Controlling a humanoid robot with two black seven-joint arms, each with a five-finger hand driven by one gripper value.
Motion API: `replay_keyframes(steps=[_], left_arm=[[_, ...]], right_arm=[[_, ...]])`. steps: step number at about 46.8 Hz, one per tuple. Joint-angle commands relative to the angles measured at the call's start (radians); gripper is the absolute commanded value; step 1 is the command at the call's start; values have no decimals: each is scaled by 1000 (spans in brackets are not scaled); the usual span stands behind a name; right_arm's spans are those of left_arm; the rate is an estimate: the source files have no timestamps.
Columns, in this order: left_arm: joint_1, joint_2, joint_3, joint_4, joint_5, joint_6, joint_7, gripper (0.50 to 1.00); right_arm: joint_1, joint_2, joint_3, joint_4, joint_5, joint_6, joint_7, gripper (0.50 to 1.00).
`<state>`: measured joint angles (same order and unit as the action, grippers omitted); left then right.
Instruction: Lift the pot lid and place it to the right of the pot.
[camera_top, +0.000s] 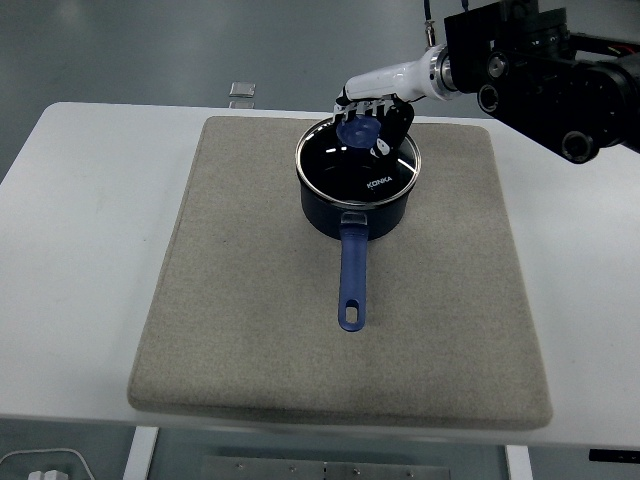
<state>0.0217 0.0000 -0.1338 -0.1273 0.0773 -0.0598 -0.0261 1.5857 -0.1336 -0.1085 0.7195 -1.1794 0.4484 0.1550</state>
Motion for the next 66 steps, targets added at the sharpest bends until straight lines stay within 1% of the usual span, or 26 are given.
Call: replay_keyframes(steps=[1,8,11,22,36,43,50,60,66], left_arm=[[0,0,0,0,1,0,0,1000],[0,0,-1,0,1,0,0,1000],[0,0,0,0,1,0,0,1000],[0,0,0,0,-1,0,0,1000],[1,0,0,0,-1,0,0,1000],[0,0,0,0,1,0,0,1000],[1,0,0,0,-1,0,0,1000],[0,0,0,0,1,0,0,1000],[0,0,0,0,1,0,0,1000]], right_arm=[[2,-1,1,0,0,7,0,500],[5,-6,-2,0,12,21,-2,500],[20,-15,-4,0,33,32,-3,500],[43,-80,-5,0,57,62,-5,500],[36,-188,-7,-2,58,95,-6,500],[22,-238,-7,-5,57,96,-6,500],[-21,-274,-5,-6,55,93,-6,500],[-58,-287,-4,-11,53,76,-2,500],[-85,-307,0,-11,52,61,0,500]])
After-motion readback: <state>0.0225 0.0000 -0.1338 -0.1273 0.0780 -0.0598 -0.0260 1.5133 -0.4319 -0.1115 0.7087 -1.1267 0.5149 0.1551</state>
